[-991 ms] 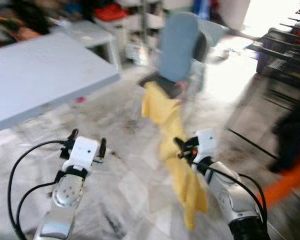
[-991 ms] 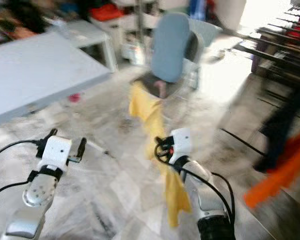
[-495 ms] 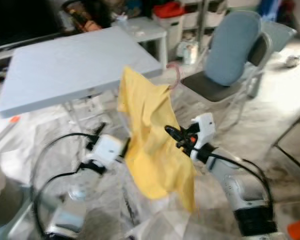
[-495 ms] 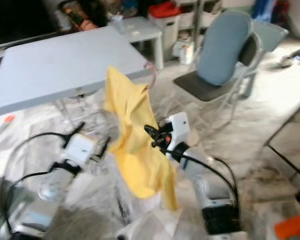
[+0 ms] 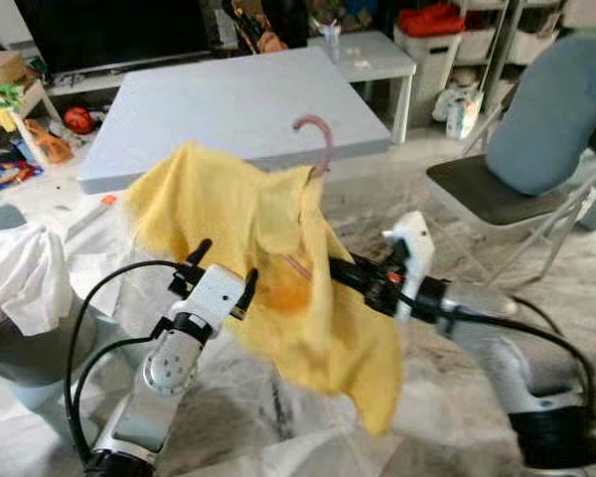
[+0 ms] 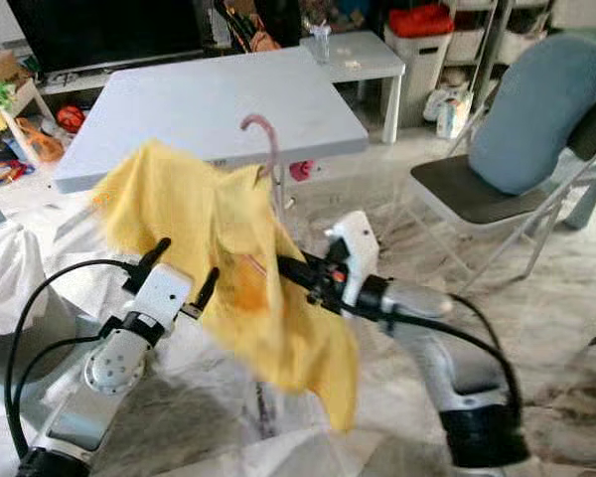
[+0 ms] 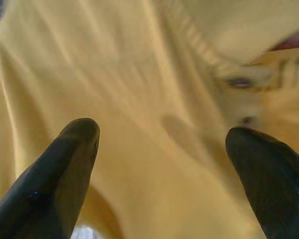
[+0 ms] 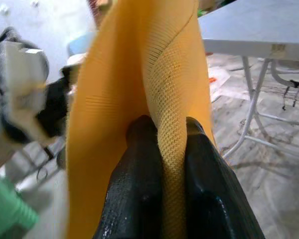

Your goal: Hang hanger

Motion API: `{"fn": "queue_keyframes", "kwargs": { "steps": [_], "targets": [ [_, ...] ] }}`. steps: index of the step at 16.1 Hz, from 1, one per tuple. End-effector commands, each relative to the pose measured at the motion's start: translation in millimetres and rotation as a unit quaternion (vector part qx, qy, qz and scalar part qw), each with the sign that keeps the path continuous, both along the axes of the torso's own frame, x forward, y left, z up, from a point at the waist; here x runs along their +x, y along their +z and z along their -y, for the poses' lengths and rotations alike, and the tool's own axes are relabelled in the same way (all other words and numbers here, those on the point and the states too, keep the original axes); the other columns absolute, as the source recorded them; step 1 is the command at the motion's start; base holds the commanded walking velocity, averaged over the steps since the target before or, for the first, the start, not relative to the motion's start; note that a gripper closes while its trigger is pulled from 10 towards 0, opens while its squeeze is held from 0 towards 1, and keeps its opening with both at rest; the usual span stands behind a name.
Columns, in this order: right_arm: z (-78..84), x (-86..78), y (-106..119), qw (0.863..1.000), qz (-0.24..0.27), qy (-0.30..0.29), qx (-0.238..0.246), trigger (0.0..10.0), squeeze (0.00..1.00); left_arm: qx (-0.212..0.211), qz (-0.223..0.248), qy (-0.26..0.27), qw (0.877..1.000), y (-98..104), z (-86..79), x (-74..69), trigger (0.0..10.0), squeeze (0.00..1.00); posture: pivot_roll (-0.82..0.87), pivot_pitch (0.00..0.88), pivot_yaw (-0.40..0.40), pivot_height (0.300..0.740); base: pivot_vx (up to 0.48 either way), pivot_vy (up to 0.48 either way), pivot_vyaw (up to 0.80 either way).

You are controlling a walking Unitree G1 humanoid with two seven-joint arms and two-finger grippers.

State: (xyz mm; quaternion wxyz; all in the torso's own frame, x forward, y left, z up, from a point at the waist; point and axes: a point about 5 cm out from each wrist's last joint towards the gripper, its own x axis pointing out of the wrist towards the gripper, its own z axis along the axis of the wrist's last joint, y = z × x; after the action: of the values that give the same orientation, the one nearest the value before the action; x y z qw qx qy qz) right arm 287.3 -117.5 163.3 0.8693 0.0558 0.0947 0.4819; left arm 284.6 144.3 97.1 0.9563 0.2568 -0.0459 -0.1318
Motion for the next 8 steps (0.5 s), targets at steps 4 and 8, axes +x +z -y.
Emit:
{"fn": "queue_keyframes", "kwargs": {
  "steps": [4, 8],
  "targets": [
    [-8.0, -10.4, 12, 0.997, 0.007, 0.072, 0.004, 10.0, 0.00, 0.021, 0.004, 0.037, 0.999, -2, -14.0, 5.1, 10.0, 0.00, -0.09, 0.000, 0.033, 0.740, 0.000, 0.000, 0.00],
    [3.3, -13.9, 11, 0.995, -0.002, 0.097, -0.025, 10.0, 0.00, 0.033, 0.014, 0.060, 0.998, -1, -22.1, 9.0, 10.0, 0.00, -0.09, 0.000, 0.033, 0.740, 0.000, 0.000, 0.00]
  ]
}}
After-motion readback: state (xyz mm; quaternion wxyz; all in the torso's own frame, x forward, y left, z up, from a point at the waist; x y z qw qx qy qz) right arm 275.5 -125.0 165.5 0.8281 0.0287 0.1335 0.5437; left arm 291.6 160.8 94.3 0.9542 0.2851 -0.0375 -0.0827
